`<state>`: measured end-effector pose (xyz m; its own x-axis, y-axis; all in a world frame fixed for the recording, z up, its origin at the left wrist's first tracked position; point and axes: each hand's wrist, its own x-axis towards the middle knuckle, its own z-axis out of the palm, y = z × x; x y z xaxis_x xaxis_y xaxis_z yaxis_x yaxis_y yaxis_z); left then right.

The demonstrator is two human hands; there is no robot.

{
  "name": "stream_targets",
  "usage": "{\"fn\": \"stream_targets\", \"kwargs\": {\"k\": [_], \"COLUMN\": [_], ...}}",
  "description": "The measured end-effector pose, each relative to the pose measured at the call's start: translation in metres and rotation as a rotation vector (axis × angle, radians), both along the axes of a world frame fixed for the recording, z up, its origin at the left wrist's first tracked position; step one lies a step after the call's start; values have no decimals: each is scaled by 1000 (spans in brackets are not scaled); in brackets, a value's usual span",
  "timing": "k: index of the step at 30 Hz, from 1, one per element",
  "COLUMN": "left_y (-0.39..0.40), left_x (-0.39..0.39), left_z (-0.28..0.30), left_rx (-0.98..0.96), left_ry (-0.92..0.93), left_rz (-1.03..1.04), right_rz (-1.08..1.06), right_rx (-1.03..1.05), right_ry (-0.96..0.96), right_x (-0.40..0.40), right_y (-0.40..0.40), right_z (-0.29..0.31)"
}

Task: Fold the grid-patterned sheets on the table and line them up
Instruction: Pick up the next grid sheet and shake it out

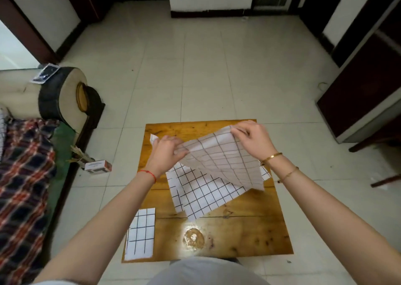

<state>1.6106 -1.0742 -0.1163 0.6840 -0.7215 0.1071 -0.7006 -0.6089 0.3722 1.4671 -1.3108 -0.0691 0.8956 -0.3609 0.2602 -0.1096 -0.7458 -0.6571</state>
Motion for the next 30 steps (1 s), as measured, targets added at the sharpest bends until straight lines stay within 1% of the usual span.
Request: {"fn": "stream_targets", "kwargs": {"k": [3,6,9,12,15,18,23,26,30], "left_y": [11,20,25,27,32,39,52,59,62], "left_x": [15,29,38,38,38,41,44,45,54], "left_z": [20,43,67,90,102,105,111,118,122], "left_rx": [-30,-38,-18,-42,-46,-11,-13,2,45], "left_ry": [-36,-66,-88,-38,12,110,426,593,683], "left_rz": [-2,-33,-58,-90,-169,-235,-302,-290,-247], "right_rz": [-143,-232,-265,-282,-254,-229,-163,-99,-44], "right_rx": [50,48,-9,-93,-183,-196,-116,-70,63], "right_ry": [-5,-12,8,34,88,132,176,196,241], "right_x": [-9,-20,-29,-37,-42,-45,-49,-48,-42], "right_y": [-19,-34,-43,-47,-47,-46,-42,-40,-39], "right_z": [12,21,30,38,43,45,50,53,55]}}
